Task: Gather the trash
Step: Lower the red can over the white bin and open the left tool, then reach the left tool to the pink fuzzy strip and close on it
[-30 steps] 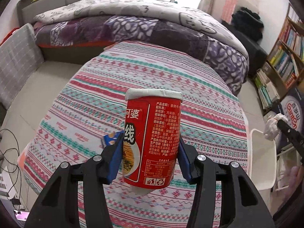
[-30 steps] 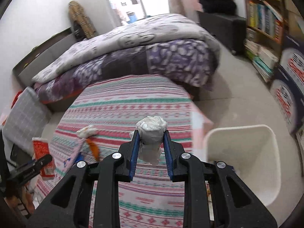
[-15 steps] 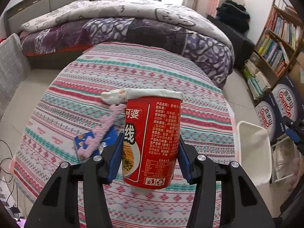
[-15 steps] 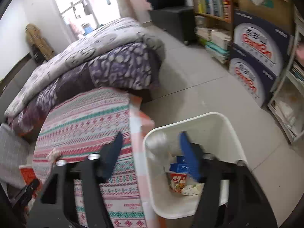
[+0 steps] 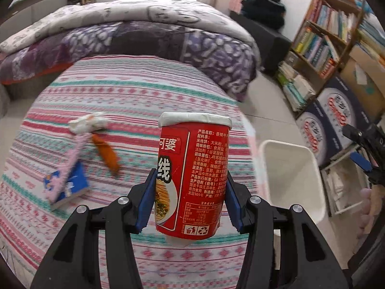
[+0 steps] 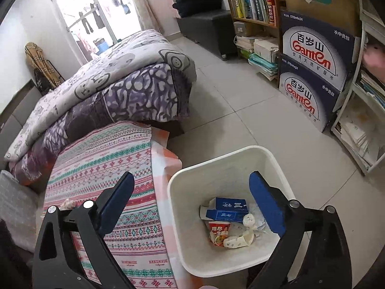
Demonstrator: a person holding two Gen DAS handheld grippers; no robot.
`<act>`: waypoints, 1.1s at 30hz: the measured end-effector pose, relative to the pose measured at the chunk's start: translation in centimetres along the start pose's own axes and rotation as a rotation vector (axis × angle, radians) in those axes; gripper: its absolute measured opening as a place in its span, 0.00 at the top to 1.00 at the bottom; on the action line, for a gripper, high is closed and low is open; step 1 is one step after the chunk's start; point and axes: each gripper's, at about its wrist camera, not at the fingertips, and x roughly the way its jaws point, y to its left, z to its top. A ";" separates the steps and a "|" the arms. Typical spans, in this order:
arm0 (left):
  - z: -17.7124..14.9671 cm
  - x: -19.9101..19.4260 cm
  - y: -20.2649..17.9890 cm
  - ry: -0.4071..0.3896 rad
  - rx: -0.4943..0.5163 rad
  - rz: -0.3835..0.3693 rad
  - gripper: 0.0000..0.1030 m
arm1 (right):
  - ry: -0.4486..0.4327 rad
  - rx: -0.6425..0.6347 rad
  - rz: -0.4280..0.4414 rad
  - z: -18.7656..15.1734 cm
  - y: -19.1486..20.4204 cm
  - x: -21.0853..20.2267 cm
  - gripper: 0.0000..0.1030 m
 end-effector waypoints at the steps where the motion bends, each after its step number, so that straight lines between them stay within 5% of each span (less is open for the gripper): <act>1: 0.0 0.2 -0.7 0.004 0.005 -0.022 0.50 | -0.004 0.001 0.002 0.1 -0.1 -0.2 0.09; 14: -1.6 3.6 -9.1 0.094 0.102 -0.199 0.49 | -0.021 0.069 0.021 1.3 -2.6 -1.0 0.08; 20: -1.9 5.0 -11.0 0.163 0.050 -0.365 0.48 | -0.029 0.102 0.027 1.6 -3.3 -1.2 0.08; 24: -1.7 5.1 -11.3 0.184 0.003 -0.457 0.35 | -0.027 0.112 0.032 1.7 -3.3 -1.1 0.08; 27: -1.2 4.5 -10.4 0.161 0.016 -0.404 0.33 | -0.023 0.112 0.041 1.6 -2.7 -0.9 0.08; 33: 0.7 3.4 -5.3 0.091 0.004 -0.161 0.33 | 0.019 0.063 0.060 0.8 -0.2 0.2 0.07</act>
